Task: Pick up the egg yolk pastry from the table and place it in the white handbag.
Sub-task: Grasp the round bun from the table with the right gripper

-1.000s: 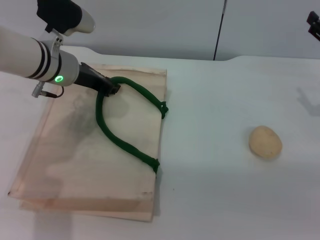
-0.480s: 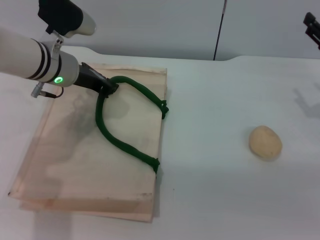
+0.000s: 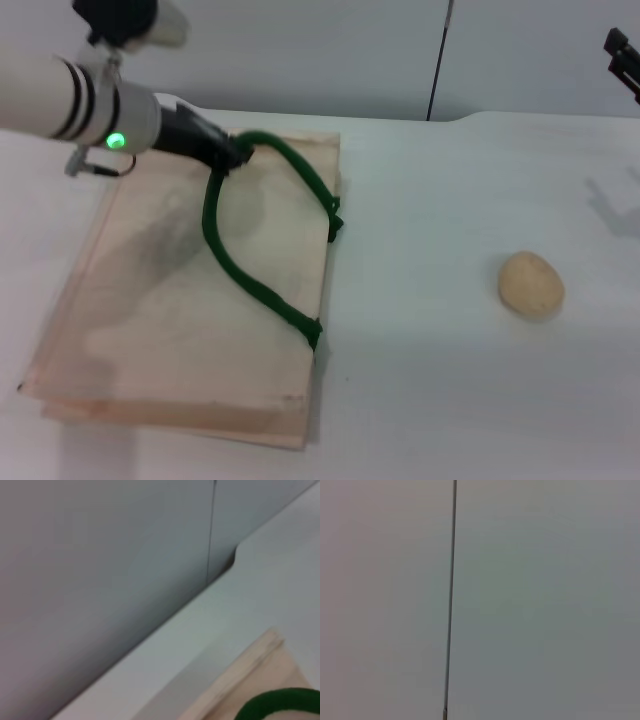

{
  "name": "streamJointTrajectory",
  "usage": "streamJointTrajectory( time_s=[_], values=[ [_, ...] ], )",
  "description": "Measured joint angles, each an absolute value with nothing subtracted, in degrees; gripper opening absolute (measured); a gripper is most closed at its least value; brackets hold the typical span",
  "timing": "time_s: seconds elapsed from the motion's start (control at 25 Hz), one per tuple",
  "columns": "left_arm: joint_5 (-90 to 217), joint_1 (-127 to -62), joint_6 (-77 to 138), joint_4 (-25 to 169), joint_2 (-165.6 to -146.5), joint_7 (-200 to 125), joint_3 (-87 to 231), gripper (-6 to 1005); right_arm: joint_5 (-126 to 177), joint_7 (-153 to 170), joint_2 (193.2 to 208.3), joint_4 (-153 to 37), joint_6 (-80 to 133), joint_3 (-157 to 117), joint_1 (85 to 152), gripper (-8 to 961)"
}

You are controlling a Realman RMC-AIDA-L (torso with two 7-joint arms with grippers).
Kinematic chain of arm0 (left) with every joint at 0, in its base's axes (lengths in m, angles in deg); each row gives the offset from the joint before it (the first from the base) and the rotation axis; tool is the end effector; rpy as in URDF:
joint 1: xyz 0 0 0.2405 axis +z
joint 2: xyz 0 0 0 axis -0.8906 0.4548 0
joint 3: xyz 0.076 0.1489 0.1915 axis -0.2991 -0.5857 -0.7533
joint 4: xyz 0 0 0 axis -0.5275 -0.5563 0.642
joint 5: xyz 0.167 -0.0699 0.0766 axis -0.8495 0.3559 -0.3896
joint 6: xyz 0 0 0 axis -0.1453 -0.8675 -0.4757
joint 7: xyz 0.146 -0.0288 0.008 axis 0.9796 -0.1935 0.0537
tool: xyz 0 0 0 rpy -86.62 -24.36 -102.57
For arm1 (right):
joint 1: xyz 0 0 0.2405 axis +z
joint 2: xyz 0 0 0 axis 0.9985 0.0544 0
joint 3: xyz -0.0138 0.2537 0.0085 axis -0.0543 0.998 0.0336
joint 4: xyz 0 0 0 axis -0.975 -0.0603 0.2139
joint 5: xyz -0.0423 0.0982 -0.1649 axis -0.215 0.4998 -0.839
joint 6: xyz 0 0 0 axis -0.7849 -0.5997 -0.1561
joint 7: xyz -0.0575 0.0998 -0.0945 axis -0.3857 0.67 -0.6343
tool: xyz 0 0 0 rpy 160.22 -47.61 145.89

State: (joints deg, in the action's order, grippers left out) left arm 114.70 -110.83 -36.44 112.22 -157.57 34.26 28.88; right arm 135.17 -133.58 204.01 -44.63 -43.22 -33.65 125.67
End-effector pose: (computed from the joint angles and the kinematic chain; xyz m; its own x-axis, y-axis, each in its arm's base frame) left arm -0.2168 0.4421 0.0177 0.8796 0.4568 0.1327 0.4482 -0.7024 -0.5529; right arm 0.2715 0.4149 0.0497 0.7520 0.0289 -0.6585 -0.5899 -0.4162 -0.6920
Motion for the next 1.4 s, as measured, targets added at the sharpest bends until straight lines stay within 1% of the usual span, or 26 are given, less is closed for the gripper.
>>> streamJointTrajectory(
  time_s=[0.44, 0.64, 0.76, 1.0, 1.4],
  values=[
    [117.37, -105.05, -49.17, 132.2, -157.57, 29.67, 28.88, 124, 124.33, -129.25, 204.01, -43.65, -41.77, -33.72, 125.15, 655],
    [118.41, -102.85, -53.21, 140.43, -157.58, 27.72, 28.88, 124, 113.43, -117.29, 204.34, -36.09, -46.89, -33.72, 122.34, 657],
    [119.87, -101.71, -55.46, 145.29, -157.58, 26.66, 28.88, 124, 109.14, -109.82, 204.26, -30.07, -53.57, -33.72, 120.85, 679],
    [120.36, -101.17, -58.41, 151.01, -157.58, 24.91, 28.88, 124, 100.77, -98.81, 204.36, -20.89, -62.99, -33.71, 119.9, 697],
    [120.92, -101.09, -61.51, 156.82, -157.58, 23.32, 28.88, 124, 84.16, -88.72, 204.09, -20.55, -65.36, -34.17, 122.72, 704]
  ],
)
